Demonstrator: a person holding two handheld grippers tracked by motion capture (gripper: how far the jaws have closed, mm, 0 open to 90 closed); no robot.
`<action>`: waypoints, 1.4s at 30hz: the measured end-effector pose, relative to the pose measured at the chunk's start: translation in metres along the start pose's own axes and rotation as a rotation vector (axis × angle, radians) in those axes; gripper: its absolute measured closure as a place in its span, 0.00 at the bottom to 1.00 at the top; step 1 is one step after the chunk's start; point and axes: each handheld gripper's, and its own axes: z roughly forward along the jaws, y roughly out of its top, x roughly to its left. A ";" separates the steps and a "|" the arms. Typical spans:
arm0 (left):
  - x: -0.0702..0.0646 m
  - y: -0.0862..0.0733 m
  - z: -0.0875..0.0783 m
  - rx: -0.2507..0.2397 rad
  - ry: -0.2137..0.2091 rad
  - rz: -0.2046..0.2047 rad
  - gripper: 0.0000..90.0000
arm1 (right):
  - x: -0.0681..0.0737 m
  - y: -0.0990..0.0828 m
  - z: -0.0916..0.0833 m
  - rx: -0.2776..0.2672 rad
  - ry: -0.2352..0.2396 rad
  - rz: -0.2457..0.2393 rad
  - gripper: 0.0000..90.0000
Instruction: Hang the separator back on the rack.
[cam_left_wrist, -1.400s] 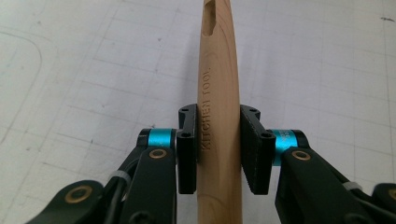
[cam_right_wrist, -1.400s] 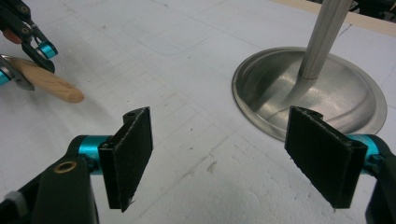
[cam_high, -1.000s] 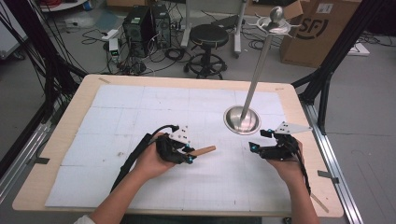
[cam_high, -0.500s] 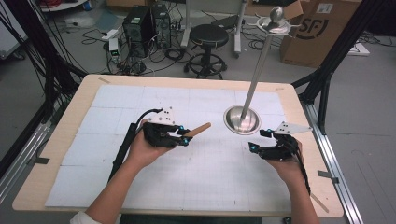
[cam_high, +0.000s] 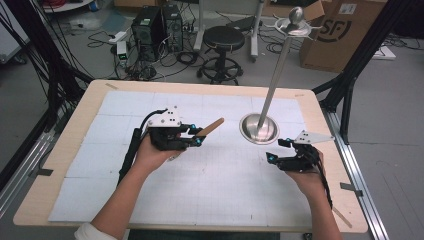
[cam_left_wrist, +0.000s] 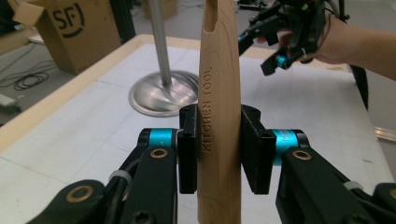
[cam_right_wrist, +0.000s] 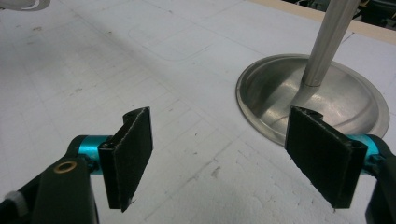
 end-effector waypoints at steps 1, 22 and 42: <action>0.000 0.001 0.000 -0.010 0.014 0.002 0.78 | 0.000 0.000 0.000 -0.001 0.001 0.001 0.24; 0.016 0.029 -0.006 -0.086 0.067 0.000 0.78 | 0.002 0.001 -0.001 -0.007 0.012 -0.003 0.24; 0.032 0.040 -0.009 -0.127 0.094 -0.033 0.78 | 0.007 0.005 0.001 -0.008 0.026 -0.019 0.24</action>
